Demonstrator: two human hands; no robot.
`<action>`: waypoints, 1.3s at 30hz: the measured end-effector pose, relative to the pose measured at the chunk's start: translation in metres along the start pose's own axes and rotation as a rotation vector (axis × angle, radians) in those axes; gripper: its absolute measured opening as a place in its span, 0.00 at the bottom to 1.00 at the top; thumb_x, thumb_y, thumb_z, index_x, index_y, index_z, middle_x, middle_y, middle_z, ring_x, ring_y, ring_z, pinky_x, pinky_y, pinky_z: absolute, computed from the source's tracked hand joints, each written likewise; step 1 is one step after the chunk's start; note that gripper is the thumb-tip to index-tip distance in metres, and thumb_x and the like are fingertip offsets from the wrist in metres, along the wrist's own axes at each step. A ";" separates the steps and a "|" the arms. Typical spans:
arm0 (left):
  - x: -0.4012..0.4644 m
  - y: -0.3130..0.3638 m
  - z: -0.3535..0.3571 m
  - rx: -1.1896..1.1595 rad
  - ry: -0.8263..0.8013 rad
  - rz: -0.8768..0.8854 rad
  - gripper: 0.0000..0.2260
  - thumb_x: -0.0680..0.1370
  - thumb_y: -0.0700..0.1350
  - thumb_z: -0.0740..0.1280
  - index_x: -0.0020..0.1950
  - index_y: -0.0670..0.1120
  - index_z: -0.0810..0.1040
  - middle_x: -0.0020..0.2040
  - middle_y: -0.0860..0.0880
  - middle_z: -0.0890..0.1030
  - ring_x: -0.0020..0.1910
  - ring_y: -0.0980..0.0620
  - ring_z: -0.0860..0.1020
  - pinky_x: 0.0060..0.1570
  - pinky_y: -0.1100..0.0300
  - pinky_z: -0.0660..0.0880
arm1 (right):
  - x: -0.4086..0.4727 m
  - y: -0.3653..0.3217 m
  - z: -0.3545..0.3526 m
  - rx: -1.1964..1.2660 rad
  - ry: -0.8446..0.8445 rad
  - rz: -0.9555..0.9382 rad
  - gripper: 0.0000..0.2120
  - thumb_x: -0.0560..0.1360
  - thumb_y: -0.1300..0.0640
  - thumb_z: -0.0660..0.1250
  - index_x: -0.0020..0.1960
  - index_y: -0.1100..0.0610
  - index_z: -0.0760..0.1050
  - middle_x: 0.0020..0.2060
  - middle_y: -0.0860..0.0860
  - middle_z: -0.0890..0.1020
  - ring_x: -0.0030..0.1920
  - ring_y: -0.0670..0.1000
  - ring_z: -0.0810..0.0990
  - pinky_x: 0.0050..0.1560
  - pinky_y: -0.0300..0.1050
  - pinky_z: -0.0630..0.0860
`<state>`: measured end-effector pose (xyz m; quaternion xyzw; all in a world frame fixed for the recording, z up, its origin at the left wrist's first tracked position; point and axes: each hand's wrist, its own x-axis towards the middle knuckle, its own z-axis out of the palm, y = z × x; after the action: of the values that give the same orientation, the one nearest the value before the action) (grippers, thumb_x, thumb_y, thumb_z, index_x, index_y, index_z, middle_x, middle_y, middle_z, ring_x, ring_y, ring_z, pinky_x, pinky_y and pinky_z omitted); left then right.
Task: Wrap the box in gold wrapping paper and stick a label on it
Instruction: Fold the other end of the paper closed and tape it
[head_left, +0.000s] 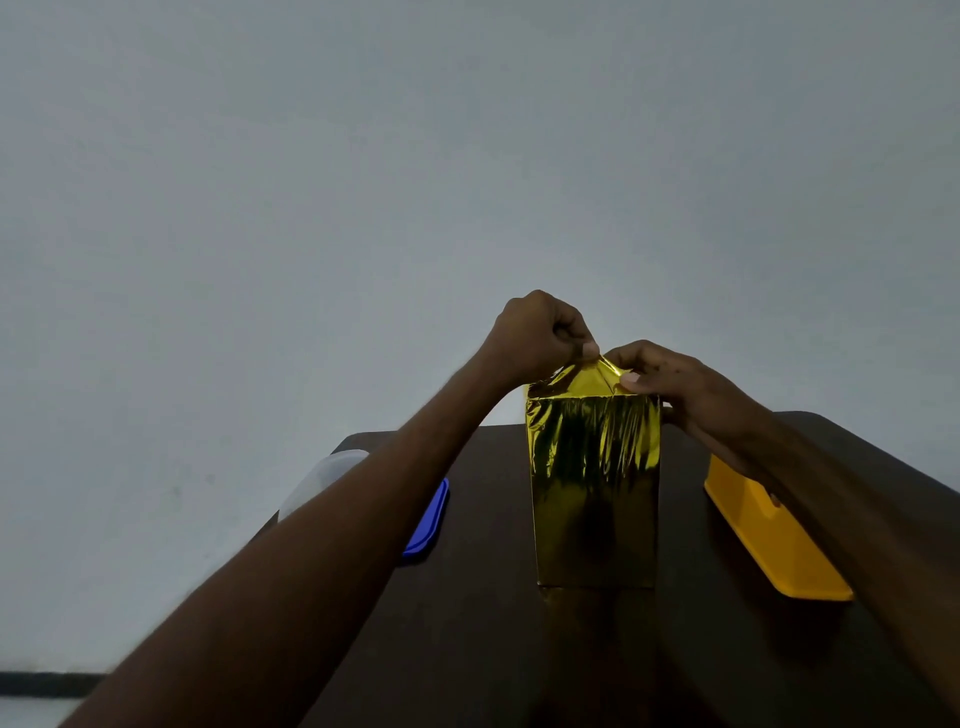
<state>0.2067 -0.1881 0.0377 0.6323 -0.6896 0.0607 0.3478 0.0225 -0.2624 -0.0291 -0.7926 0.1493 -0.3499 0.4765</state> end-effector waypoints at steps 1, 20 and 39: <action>0.000 -0.001 0.002 0.009 -0.002 -0.004 0.04 0.73 0.45 0.74 0.44 0.45 0.85 0.40 0.50 0.84 0.42 0.54 0.81 0.47 0.58 0.76 | 0.000 0.000 0.000 0.002 0.007 0.002 0.18 0.73 0.50 0.63 0.60 0.55 0.76 0.54 0.52 0.82 0.55 0.52 0.80 0.56 0.52 0.74; -0.007 -0.011 0.015 0.033 -0.004 0.010 0.03 0.74 0.44 0.74 0.44 0.45 0.85 0.37 0.53 0.83 0.37 0.59 0.78 0.37 0.69 0.71 | 0.000 -0.008 0.014 -0.062 0.236 0.035 0.08 0.76 0.52 0.69 0.54 0.53 0.80 0.45 0.51 0.85 0.48 0.50 0.84 0.48 0.48 0.80; -0.009 -0.015 0.013 -0.119 -0.068 -0.078 0.05 0.73 0.45 0.75 0.48 0.48 0.86 0.39 0.48 0.83 0.39 0.59 0.77 0.39 0.65 0.73 | 0.000 -0.010 0.013 -0.116 0.248 0.003 0.06 0.78 0.58 0.66 0.49 0.51 0.81 0.46 0.56 0.84 0.49 0.59 0.83 0.46 0.54 0.79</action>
<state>0.2144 -0.1904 0.0175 0.6385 -0.6783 -0.0156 0.3633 0.0308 -0.2493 -0.0245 -0.7694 0.2280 -0.4353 0.4081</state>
